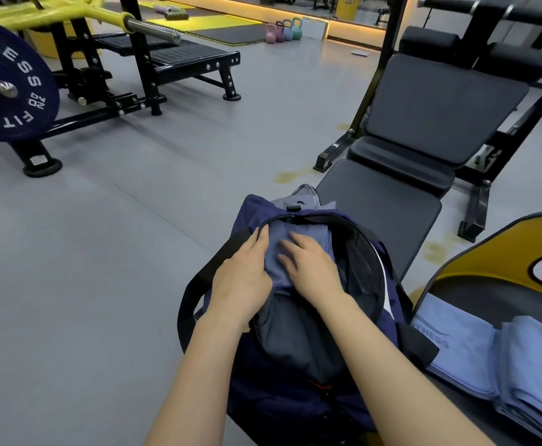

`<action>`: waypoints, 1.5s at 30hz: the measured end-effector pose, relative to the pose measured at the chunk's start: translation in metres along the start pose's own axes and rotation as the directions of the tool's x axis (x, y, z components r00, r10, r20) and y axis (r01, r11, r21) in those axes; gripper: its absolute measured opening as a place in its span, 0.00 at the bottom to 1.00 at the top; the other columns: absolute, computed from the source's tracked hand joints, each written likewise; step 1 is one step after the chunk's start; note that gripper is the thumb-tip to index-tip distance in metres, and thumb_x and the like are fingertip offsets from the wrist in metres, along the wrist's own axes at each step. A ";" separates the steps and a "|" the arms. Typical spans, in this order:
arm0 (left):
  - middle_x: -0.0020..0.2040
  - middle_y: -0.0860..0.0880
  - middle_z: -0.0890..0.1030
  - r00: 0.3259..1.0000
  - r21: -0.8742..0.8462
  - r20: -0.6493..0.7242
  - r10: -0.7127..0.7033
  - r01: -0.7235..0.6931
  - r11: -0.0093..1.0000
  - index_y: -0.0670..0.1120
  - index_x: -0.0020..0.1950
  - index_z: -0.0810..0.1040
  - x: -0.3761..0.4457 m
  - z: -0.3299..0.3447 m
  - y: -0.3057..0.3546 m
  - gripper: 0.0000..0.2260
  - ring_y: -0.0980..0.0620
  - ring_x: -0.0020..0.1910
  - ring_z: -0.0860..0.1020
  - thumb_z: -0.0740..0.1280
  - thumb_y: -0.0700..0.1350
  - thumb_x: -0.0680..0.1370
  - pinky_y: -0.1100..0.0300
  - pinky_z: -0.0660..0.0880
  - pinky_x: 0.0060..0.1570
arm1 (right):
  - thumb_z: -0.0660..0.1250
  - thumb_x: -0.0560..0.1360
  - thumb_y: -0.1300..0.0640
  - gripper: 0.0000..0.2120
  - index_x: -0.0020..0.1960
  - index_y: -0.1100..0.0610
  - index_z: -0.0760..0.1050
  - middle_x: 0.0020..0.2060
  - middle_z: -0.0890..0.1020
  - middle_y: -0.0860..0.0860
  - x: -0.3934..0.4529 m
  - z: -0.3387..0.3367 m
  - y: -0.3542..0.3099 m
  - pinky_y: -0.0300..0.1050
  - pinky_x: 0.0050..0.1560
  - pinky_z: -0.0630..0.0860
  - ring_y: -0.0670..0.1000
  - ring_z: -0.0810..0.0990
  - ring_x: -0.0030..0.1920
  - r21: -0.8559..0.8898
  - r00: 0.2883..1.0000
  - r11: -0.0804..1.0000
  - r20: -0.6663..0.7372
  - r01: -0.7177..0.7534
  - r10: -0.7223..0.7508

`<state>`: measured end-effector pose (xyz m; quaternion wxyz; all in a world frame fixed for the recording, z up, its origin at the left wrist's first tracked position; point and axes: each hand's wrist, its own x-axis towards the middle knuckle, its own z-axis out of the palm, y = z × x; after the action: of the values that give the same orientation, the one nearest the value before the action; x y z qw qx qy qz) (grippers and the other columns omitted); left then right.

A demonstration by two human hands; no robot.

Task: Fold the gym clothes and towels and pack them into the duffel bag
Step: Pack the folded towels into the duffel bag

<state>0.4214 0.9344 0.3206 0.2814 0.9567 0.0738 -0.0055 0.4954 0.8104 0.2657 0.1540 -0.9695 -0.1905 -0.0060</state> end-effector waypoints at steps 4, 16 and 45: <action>0.77 0.58 0.56 1.000 -0.029 0.001 -0.003 0.003 1.000 0.55 0.78 0.49 -0.001 -0.001 -0.002 0.34 0.42 0.58 0.74 0.53 0.33 0.75 0.57 0.69 0.47 | 0.55 0.77 0.36 0.33 0.77 0.41 0.48 0.78 0.43 0.51 0.013 0.005 0.000 0.62 0.74 0.43 0.64 0.42 0.76 -0.123 0.979 0.992 0.201 0.008 0.017; 0.77 0.58 0.55 0.999 -0.065 -0.021 0.026 -0.027 0.998 0.54 0.78 0.49 -0.002 -0.005 0.003 0.34 0.44 0.65 0.71 0.55 0.34 0.75 0.55 0.70 0.56 | 0.53 0.77 0.37 0.34 0.77 0.40 0.40 0.77 0.36 0.53 0.015 0.021 -0.003 0.68 0.70 0.33 0.65 0.31 0.74 -0.198 0.943 0.980 0.328 0.007 0.060; 0.78 0.57 0.49 0.994 -0.085 0.073 0.085 -0.079 0.993 0.54 0.78 0.46 -0.006 -0.001 -0.006 0.35 0.48 0.70 0.66 0.56 0.33 0.76 0.52 0.69 0.62 | 0.51 0.77 0.34 0.36 0.77 0.44 0.36 0.77 0.36 0.50 -0.011 0.021 0.004 0.57 0.74 0.34 0.56 0.33 0.76 -0.129 0.950 0.991 0.302 -0.044 0.081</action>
<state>0.4144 0.9388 0.3183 0.3228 0.9458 0.0239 -0.0278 0.4852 0.8092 0.2437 0.0639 -0.9717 -0.1805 0.1380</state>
